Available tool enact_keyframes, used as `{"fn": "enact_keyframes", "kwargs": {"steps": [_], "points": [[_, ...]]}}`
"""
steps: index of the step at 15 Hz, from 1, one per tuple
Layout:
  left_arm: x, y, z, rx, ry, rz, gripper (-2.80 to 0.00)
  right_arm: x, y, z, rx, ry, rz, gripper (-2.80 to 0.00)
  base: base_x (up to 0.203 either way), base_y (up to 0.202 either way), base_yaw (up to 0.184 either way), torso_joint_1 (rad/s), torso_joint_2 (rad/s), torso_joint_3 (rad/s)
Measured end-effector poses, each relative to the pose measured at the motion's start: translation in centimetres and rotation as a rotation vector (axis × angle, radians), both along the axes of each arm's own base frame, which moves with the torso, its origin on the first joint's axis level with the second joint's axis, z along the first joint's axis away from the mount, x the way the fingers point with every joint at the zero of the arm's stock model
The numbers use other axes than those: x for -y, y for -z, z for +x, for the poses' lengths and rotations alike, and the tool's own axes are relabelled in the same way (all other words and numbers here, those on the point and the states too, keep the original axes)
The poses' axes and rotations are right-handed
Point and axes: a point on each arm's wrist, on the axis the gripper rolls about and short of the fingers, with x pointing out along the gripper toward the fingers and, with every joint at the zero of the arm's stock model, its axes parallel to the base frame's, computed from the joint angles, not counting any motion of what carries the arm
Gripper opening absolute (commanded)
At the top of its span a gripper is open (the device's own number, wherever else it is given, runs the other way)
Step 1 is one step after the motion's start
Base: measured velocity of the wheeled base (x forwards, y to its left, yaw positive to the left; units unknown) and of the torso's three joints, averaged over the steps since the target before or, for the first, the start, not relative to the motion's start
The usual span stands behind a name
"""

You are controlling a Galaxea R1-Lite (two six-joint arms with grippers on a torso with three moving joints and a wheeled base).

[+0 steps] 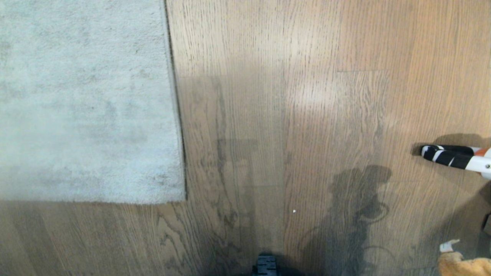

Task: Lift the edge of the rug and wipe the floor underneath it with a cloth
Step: Lift up the carpet

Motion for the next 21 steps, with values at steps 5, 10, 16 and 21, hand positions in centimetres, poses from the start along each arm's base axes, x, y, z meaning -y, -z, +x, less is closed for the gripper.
{"fn": "enact_keyframes", "kwargs": {"steps": [5, 10, 16, 21], "points": [[0.0, 0.0, 0.0, 0.0, 0.001, 0.0, -2.8, 0.0, 0.0, 0.0, 0.0, 0.0, 0.0, -2.8, 0.0, 0.0, 0.0, 0.0, 0.0, 0.0], [0.0, 0.0, 0.0, 0.0, 0.001, 0.0, -2.8, 0.0, 0.0, 0.01, -0.001, 0.0, 0.0, -2.8, 0.0, 0.0, 0.0, 0.0, 0.0, 0.0], [0.0, 0.01, 0.0, -0.001, 0.0, 0.006, -2.8, 0.0, -0.01, 0.01, -0.001, 0.0, 0.001, -2.8, 0.0, 0.0, 0.0, 0.0, 0.0, 0.0], [0.0, 0.02, 0.0, -0.002, 0.0, 0.003, -2.8, 0.0, -0.01, 0.01, -0.001, 0.0, 0.0, -2.8, 0.0, 0.0, 0.0, 0.0, 0.0, 0.0]]}}
